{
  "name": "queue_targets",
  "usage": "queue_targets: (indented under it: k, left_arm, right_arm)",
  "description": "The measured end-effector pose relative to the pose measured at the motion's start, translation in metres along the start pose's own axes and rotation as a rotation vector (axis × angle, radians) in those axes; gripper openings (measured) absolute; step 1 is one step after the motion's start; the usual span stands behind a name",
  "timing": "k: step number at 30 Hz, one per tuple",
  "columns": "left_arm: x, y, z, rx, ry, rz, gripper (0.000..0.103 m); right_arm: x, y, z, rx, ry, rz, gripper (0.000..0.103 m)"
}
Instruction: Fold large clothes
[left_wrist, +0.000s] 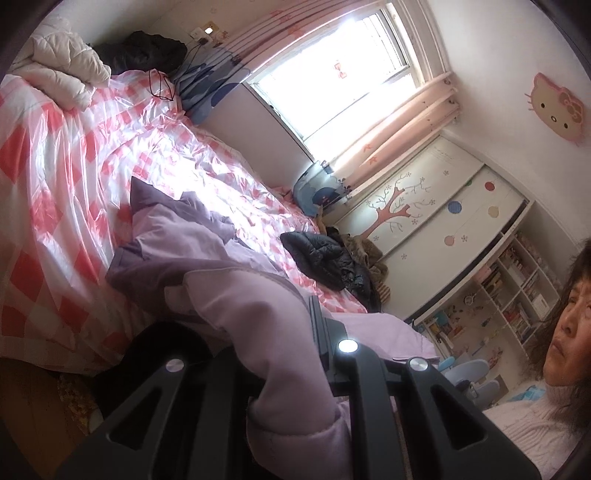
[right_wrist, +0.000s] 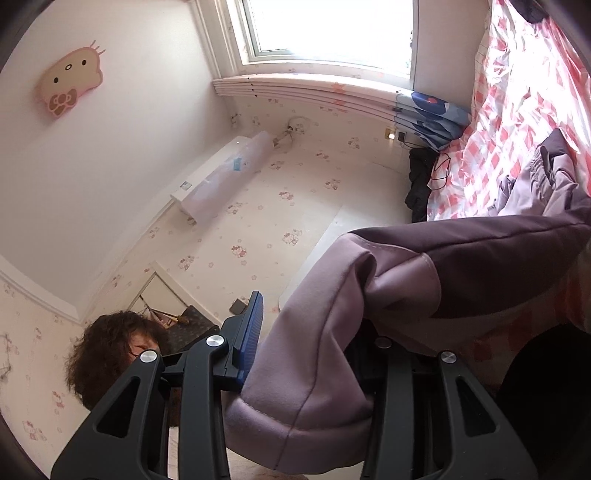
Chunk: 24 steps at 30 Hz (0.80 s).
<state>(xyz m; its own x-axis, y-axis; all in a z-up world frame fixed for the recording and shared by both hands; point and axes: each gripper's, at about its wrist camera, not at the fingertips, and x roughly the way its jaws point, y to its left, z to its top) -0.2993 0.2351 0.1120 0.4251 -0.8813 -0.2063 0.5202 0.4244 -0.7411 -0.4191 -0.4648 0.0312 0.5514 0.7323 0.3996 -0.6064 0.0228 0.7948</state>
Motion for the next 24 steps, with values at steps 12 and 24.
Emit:
queue_targets:
  k: [12, 24]
  left_arm:
    - [0.033, 0.012, 0.047, -0.02, -0.044, -0.012, 0.014]
    - [0.082, 0.036, 0.106, -0.058, -0.088, 0.005, 0.014]
  right_arm:
    - [0.026, -0.017, 0.043, 0.002, -0.014, -0.008, 0.038]
    - [0.069, -0.042, 0.089, 0.012, -0.034, -0.057, 0.038]
